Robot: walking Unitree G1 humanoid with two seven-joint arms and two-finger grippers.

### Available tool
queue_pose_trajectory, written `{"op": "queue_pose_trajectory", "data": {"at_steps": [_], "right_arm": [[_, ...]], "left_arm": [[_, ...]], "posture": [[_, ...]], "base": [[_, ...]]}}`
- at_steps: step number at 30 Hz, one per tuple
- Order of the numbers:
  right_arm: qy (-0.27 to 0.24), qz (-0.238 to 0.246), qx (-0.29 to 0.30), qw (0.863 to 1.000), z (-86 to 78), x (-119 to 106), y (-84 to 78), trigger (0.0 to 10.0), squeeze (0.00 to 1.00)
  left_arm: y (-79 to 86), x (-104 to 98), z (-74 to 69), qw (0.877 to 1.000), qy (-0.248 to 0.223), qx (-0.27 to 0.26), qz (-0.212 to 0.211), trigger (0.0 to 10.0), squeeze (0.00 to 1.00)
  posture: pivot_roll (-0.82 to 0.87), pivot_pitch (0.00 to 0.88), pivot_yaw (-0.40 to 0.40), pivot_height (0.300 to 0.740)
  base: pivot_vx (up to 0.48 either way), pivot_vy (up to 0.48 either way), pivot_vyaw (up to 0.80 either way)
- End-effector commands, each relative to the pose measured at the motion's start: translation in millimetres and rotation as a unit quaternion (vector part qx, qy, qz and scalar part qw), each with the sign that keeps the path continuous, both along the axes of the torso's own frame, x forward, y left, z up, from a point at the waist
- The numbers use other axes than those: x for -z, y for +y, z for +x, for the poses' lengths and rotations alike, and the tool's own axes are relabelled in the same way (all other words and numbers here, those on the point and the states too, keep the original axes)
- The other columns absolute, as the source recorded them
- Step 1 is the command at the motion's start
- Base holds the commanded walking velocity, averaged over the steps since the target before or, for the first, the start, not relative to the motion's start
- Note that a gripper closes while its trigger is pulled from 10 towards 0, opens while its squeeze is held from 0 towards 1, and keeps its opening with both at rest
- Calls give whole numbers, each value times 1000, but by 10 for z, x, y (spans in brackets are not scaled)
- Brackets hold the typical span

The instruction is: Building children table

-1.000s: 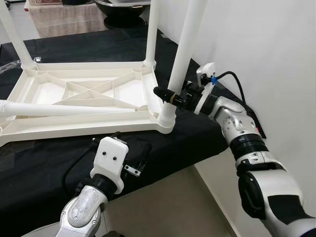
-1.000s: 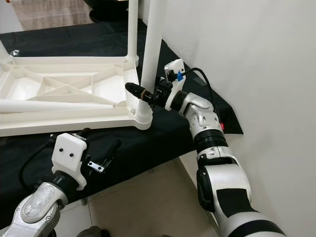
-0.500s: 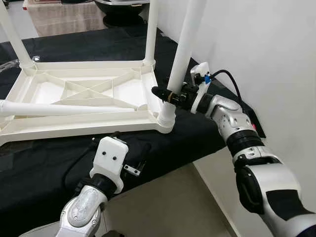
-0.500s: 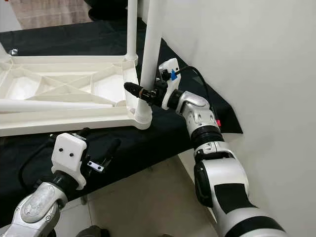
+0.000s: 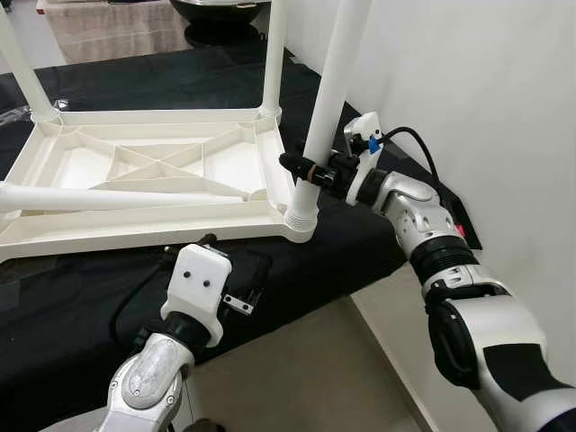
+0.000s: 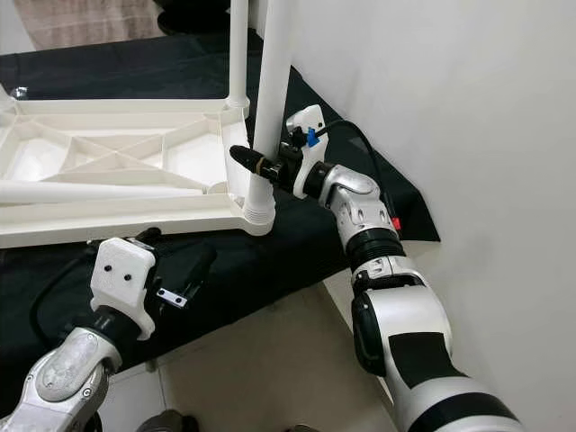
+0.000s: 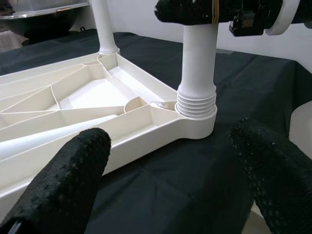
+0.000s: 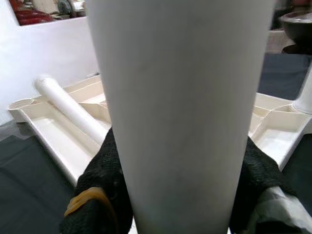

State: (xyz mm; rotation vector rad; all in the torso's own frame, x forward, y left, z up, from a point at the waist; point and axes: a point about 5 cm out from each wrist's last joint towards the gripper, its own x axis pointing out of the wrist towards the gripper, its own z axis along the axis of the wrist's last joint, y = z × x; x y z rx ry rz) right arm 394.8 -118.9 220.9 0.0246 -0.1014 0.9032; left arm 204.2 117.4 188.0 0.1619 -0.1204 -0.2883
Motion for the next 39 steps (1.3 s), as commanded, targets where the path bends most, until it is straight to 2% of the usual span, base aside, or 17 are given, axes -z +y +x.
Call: {"op": "queue_pose_trajectory", "data": {"at_steps": [1,5,11,12,13,15,18,24,28,29,30,32,33,34,35,38,39], "right_arm": [[15,3,63,998,37,89,-21,0,0],[21,0,126,992,71,138,-40,0,0],[55,-14,327,943,138,298,-197,0,0],[59,-19,395,917,143,321,-242,0,0],[59,-19,395,917,143,321,-242,0,0],[65,-19,459,886,137,334,-259,0,0],[66,-19,482,874,132,335,-254,0,0],[57,33,593,803,54,219,19,0,0],[75,43,593,800,43,216,166,0,0],[75,46,589,803,43,202,218,2902,0],[75,53,582,808,45,182,258,10000,0],[71,58,573,814,50,159,281,10000,0],[66,60,570,817,51,139,286,10000,318],[66,60,570,817,51,139,286,10000,318],[60,65,558,825,55,114,294,10000,1000],[46,70,542,836,56,68,291,10000,1000],[40,74,523,848,53,41,299,10000,12]], "left_arm": [[45,-11,35,1000,-6,-6,13,10000,0],[81,-39,66,1000,-13,-11,17,10000,0],[112,-69,107,999,-21,-16,20,10000,0],[100,-66,104,999,-20,-13,21,10000,0],[100,-66,104,999,-20,-13,21,10000,0],[80,-59,94,1000,-18,-10,19,10000,0],[73,-57,91,1000,-18,-9,18,10000,0],[12,-43,72,1000,-14,-2,13,10000,0],[10,-40,74,1000,-14,-2,13,10000,0],[13,-40,75,1000,-14,-2,13,10000,0],[21,-39,75,1000,-14,-3,14,10000,0],[28,-37,75,1000,-13,-4,14,10000,0],[32,-35,76,1000,-13,-4,15,10000,0],[32,-35,76,1000,-13,-4,15,10000,0],[31,-31,76,1000,-12,-4,15,10000,0],[14,-25,79,1000,-12,-2,13,10000,0],[6,-25,81,1000,-12,-1,13,10000,0]], "posture": [[86,123,-102,740],[84,118,-100,740],[84,118,-97,740],[83,120,-97,740],[83,120,-97,740],[84,119,-99,740],[84,119,-99,740],[85,120,-104,740],[87,120,-105,740],[89,121,-106,740],[89,120,-105,740],[87,120,-104,740],[84,120,-103,740],[84,120,-103,740],[81,120,-103,740],[77,120,-101,740],[77,120,-101,740]], "base": [[0,0,0],[0,0,0],[0,0,0],[0,0,0],[0,0,0],[0,0,0],[0,0,0],[0,0,0],[0,0,0],[0,0,0],[0,0,0],[0,0,0],[0,0,0],[0,0,0],[0,0,0],[0,0,0],[0,0,0]]}}
